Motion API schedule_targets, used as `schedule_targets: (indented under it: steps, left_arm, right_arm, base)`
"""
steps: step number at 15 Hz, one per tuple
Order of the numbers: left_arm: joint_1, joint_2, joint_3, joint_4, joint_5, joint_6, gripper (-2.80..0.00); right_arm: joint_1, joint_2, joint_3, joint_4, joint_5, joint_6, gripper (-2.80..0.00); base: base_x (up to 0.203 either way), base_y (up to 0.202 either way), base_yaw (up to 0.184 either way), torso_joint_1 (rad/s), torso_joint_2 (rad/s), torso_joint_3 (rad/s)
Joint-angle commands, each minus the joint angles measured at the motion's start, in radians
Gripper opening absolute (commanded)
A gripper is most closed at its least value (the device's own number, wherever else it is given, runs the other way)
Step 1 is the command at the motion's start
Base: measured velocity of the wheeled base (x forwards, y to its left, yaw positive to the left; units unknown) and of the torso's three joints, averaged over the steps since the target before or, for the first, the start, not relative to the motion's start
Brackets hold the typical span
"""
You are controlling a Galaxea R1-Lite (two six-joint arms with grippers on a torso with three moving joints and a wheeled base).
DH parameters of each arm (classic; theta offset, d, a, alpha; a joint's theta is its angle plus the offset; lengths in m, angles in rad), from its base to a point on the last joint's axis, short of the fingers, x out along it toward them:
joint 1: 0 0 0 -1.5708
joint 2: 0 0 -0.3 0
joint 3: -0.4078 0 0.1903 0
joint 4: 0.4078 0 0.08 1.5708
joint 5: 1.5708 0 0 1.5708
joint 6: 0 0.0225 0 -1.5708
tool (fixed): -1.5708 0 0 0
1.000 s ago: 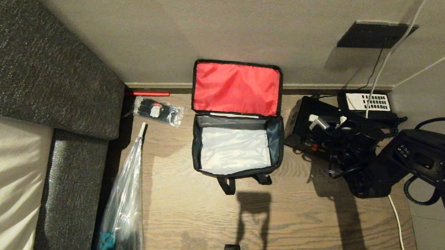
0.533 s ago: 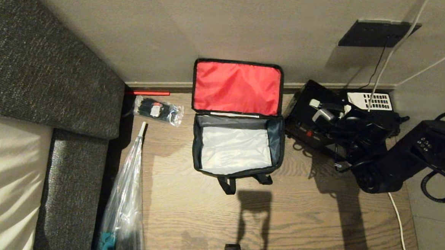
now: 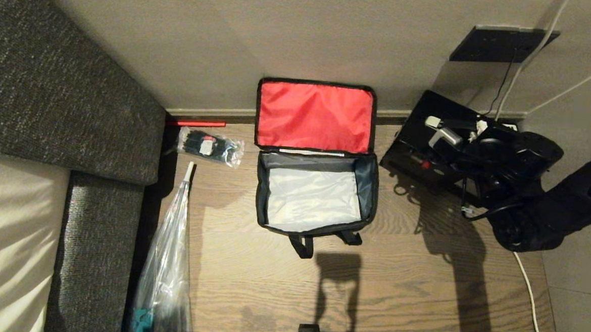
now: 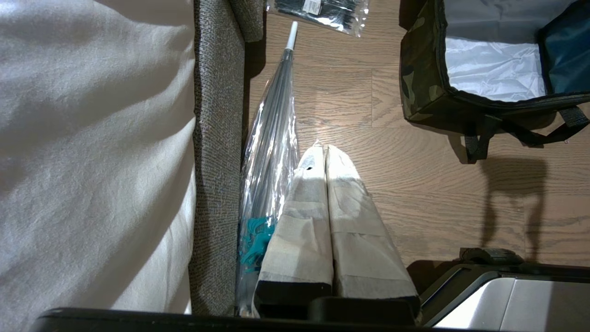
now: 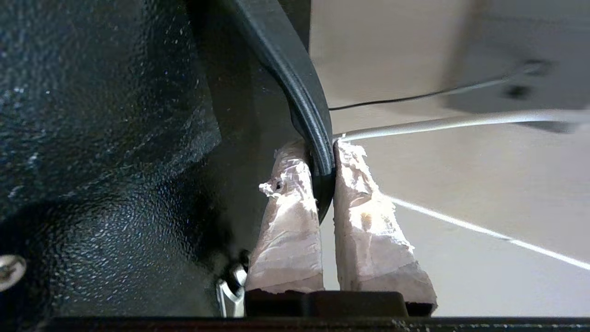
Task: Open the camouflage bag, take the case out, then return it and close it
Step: Place the black box back
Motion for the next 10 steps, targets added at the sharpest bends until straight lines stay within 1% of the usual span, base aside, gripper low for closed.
schedule_targets:
  steps: [1,7,10]
  left_arm:
    - [0.000,0.000,0.003,0.000,0.000,-0.001,-2.80]
    - [0.000,0.000,0.003,0.000,0.000,-0.001,-2.80]
    - [0.000,0.000,0.003,0.000,0.000,-0.001,-2.80]
  right_arm:
    - [0.000,-0.085,0.017,-0.011,0.000,-0.012,-2.80]
    - [0.004,-0.180,0.040,-0.001,-0.001,-0.012,-2.80]
    - [0.037,-0.220,0.064,0.015,-0.001,-0.006,-2.80]
  base:
    - [0.000,0.000,0.000,0.000,0.00,0.000]
    - [0.000,0.000,0.000,0.000,0.00,0.000]
    - [0.000,0.000,0.000,0.000,0.00,0.000]
